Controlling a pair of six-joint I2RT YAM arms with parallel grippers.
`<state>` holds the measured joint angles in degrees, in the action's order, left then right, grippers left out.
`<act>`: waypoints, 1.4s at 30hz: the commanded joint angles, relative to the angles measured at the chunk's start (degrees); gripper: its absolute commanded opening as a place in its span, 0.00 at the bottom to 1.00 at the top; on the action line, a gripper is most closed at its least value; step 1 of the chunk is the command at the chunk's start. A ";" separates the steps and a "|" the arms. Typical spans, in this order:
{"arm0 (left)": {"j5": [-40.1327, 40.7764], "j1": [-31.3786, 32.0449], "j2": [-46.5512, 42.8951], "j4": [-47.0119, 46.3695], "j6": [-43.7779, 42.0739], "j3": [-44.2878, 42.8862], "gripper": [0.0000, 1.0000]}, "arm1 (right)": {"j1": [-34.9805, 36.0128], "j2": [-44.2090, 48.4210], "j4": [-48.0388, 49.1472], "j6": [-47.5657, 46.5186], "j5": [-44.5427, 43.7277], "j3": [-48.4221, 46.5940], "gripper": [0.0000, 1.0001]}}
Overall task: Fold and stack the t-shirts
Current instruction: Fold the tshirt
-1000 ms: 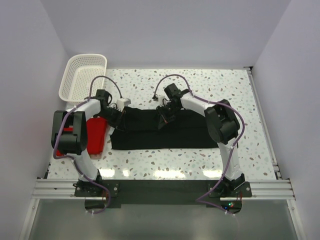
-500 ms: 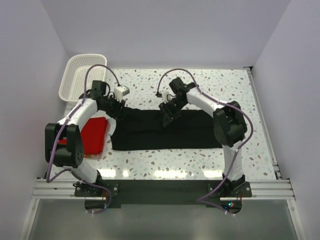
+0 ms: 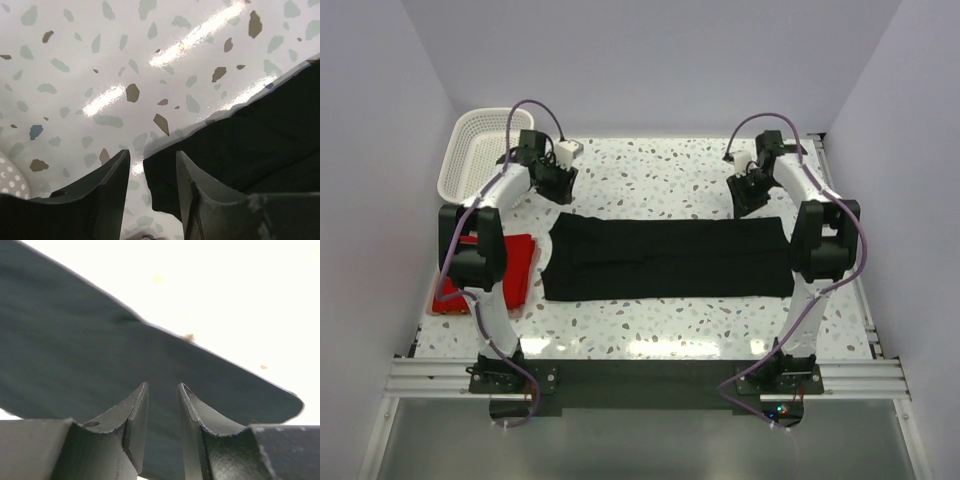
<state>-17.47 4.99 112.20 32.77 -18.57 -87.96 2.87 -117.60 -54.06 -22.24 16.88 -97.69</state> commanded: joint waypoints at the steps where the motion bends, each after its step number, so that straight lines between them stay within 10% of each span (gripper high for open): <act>1: 1.40 -0.25 2.57 1.94 0.90 -3.70 0.47 | -1.11 -1.40 0.18 -5.18 -5.89 0.39 0.33; 20: -0.97 -2.71 0.92 4.32 -4.99 3.76 0.46 | -6.21 -6.94 0.98 -8.61 -13.90 4.09 0.28; 28: -12.27 -6.56 -4.27 1.68 2.65 4.55 0.47 | -4.64 1.05 -3.67 -6.59 5.49 -2.85 0.34; 34: -27.60 -9.30 -3.75 1.60 7.39 8.76 0.24 | 5.18 9.05 4.46 0.87 15.98 -1.73 0.36; 42: -22.44 -9.39 -2.17 -1.04 11.88 14.57 0.04 | 23.56 7.41 15.74 6.51 14.86 -2.23 0.34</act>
<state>-39.66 -4.36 109.78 34.35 -9.61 -74.56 22.00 -107.35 -42.52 -18.70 30.76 -98.54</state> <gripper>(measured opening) 0.050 0.341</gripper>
